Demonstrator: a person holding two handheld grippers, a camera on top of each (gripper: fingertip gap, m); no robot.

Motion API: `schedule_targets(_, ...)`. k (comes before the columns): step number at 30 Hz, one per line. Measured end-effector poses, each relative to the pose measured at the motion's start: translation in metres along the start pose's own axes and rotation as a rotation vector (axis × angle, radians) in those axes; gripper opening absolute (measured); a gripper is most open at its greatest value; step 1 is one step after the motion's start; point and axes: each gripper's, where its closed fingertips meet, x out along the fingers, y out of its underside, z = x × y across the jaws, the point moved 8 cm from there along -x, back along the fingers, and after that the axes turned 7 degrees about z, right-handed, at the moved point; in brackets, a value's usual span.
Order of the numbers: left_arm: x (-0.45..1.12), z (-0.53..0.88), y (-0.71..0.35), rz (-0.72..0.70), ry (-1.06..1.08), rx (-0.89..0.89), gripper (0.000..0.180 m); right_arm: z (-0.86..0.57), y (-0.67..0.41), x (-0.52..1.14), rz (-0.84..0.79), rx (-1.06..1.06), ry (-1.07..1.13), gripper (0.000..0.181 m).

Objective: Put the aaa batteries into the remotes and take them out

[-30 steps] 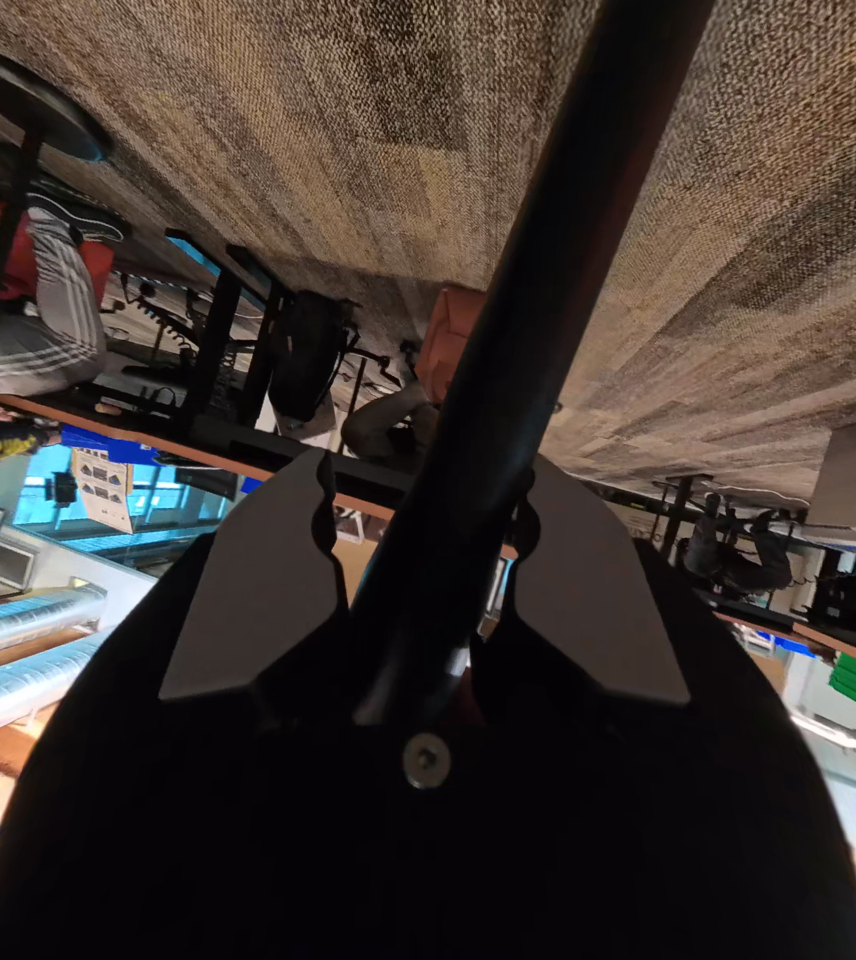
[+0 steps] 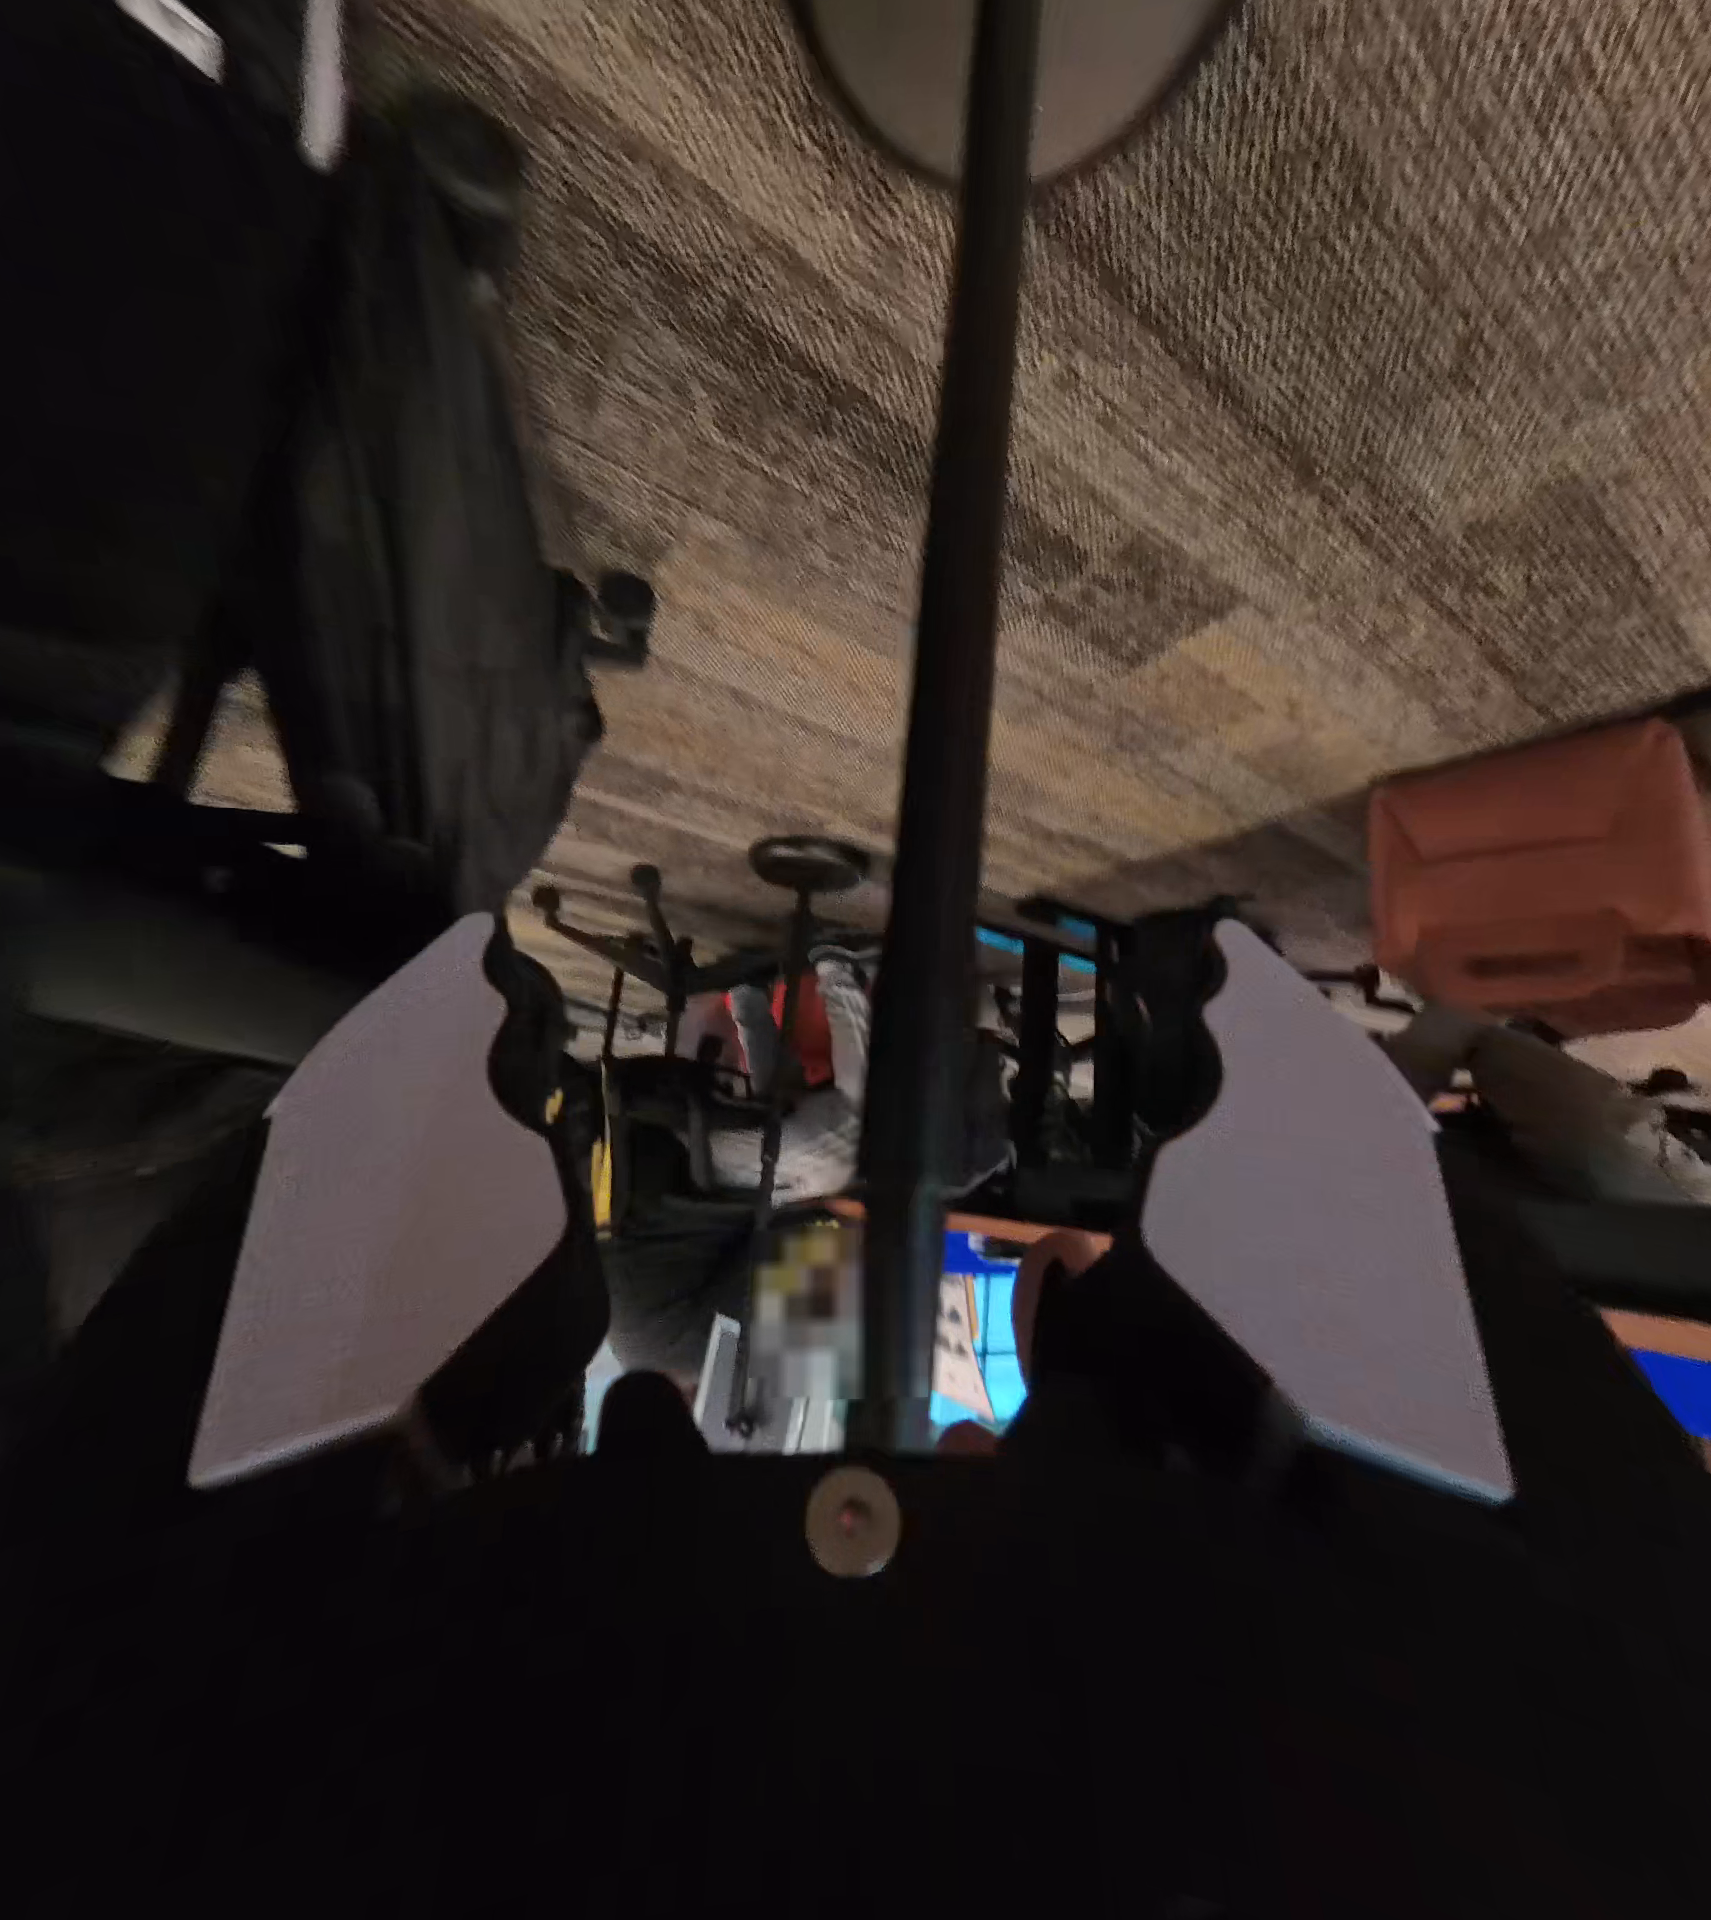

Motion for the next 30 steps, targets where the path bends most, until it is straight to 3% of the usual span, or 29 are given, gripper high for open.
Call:
schedule_targets(5, 0.005, 0.005, 0.001, 0.057, 0.093, -0.102, 0.094, 0.058, 0.009, -0.124, -0.236, -0.106, -0.007, 0.117)
schedule_targets(8, 0.009, 0.006, 0.000, 0.086, 0.155, -0.161, 0.089, 0.070, 0.018, -0.193, -0.334, -0.242, 0.145, 0.111)
schedule_targets(11, 0.013, 0.007, -0.001, 0.111, 0.187, -0.228, 0.087, 0.067, 0.027, -0.241, -0.380, -0.307, 0.206, 0.111)
schedule_targets(14, 0.014, 0.007, -0.002, 0.116, 0.174, -0.247, 0.092, 0.055, 0.021, -0.281, -0.437, -0.250, 0.067, 0.116)
schedule_targets(19, 0.017, 0.011, -0.001, 0.133, 0.183, -0.292, 0.096, 0.044, -0.012, -0.341, -0.473, -0.284, 0.047, 0.117)
schedule_targets(23, 0.017, 0.012, -0.001, 0.134, 0.179, -0.295, 0.097, 0.060, -0.060, -0.392, -0.417, -0.395, 0.117, 0.116)
schedule_targets(26, 0.019, 0.014, -0.001, 0.145, 0.161, -0.322, 0.103, 0.082, -0.111, -0.428, -0.260, -0.503, 0.157, 0.122)
schedule_targets(28, 0.022, 0.017, -0.002, 0.155, 0.141, -0.347, 0.105, 0.094, -0.148, -0.453, -0.021, -0.560, 0.166, 0.139)
schedule_targets(30, 0.025, 0.020, -0.005, 0.173, 0.106, -0.399, 0.099, 0.108, -0.197, -0.501, 0.057, -0.642, 0.227, 0.134)
